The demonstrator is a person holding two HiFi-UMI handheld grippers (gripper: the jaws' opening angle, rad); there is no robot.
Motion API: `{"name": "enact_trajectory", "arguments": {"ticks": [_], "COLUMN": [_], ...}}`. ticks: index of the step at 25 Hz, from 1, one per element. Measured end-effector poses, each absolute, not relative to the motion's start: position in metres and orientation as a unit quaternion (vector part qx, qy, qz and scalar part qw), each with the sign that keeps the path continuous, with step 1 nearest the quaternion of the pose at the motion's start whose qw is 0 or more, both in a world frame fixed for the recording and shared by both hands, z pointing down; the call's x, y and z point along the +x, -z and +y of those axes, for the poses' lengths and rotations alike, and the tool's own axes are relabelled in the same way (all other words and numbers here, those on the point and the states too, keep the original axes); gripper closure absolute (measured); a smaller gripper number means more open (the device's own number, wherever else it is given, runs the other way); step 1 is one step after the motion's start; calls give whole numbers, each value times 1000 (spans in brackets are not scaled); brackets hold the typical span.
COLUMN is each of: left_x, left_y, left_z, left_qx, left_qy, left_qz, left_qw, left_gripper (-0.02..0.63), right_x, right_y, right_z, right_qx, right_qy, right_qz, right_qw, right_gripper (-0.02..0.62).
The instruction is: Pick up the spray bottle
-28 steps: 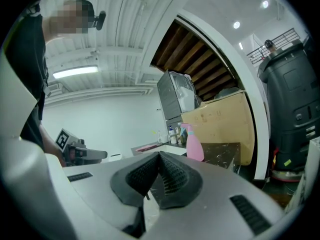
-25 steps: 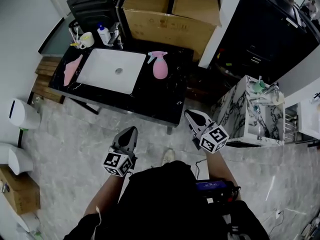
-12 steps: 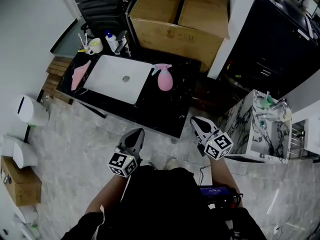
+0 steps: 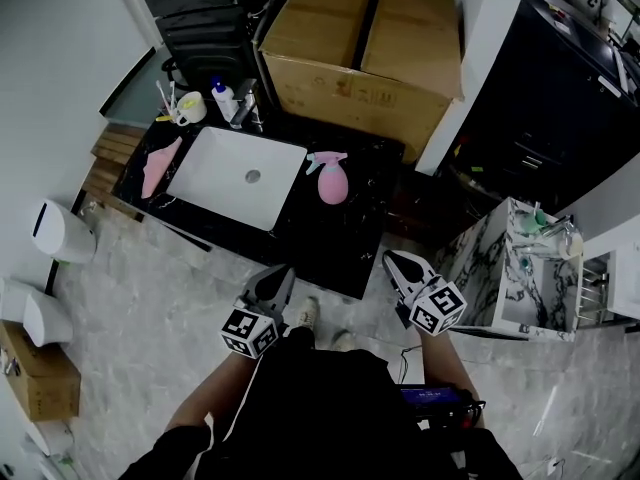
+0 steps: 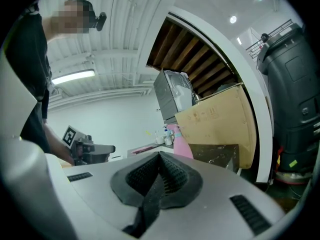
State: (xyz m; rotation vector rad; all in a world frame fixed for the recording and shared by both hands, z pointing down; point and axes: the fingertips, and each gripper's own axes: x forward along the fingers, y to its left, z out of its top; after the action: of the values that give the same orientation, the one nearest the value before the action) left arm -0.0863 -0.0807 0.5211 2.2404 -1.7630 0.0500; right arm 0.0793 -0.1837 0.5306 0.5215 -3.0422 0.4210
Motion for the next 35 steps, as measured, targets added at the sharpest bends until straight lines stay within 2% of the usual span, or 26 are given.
{"name": "enact_trajectory", "arguments": {"ticks": [20,35], "left_x": [-136,-150], "left_y": [-510,-503], "left_z": [-175,-236], "left_qx": [847,880], "left_qy": [-2,-4], "left_qz": [-514,-457], "left_qw": [136,132], "left_gripper": [598,597], "right_x": [33,32], "right_y": [-523,-522], "right_z": [-235,-239], "right_qx": [257,328], "right_qy": [-133,-135], "right_qz": [-957,-935], "right_qw": [12,18], "right_gripper": [569,569]}}
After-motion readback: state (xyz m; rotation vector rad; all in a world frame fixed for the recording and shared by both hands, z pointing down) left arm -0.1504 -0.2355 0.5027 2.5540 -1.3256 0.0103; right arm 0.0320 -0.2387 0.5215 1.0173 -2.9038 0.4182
